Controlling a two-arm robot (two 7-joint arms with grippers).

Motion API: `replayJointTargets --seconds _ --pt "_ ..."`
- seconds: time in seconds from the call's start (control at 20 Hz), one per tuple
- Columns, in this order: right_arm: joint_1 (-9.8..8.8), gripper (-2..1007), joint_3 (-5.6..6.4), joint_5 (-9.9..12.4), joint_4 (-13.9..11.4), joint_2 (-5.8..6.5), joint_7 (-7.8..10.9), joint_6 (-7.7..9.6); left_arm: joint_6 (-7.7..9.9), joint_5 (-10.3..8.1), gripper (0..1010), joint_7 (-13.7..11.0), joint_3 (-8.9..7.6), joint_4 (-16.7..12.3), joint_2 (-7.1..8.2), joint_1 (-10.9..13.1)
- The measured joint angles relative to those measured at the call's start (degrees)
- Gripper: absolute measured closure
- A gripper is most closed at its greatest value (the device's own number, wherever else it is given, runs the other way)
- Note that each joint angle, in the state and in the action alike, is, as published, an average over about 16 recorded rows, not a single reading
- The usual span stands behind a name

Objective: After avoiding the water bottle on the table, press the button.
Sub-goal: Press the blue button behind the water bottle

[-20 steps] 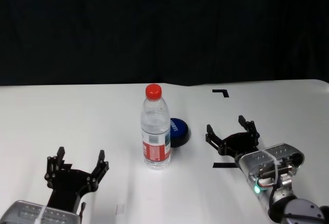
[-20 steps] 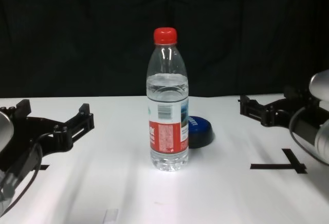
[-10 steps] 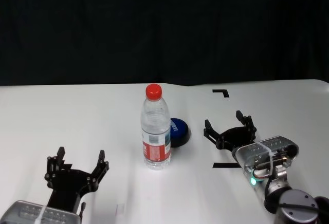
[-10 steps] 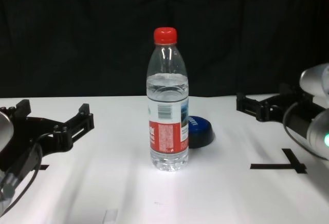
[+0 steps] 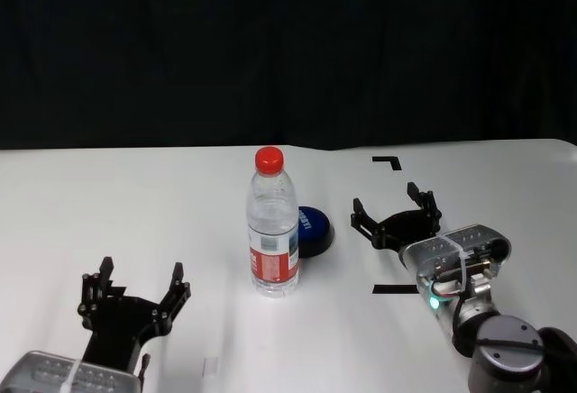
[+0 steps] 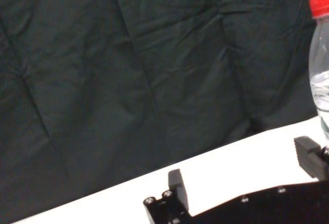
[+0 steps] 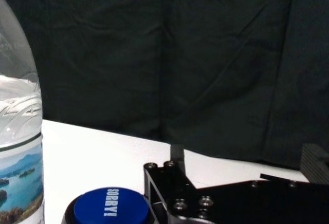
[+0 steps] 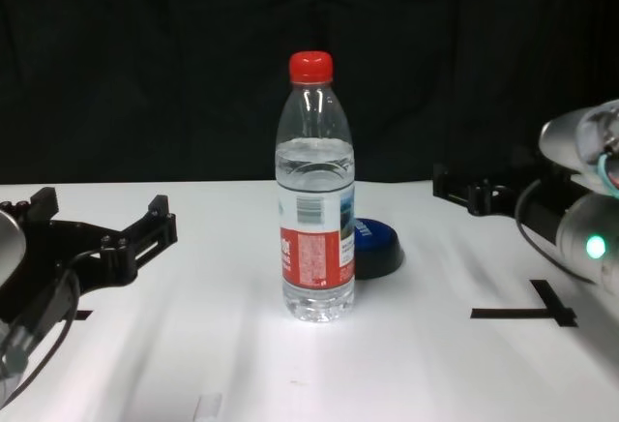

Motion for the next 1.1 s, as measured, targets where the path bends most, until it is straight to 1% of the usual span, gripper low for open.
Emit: replayJointTargets --seconds 0.55,1.1 --pt "3.33 2 -0.57 -0.65 4.81 -0.87 -0.06 -1.00 0.00 0.00 1 0.00 0.00 0.00 0.00 0.00" --pt "7.81 2 -0.75 -1.04 11.14 -2.13 -0.48 -2.21 0.00 0.00 1 0.00 0.00 0.00 0.00 0.00"
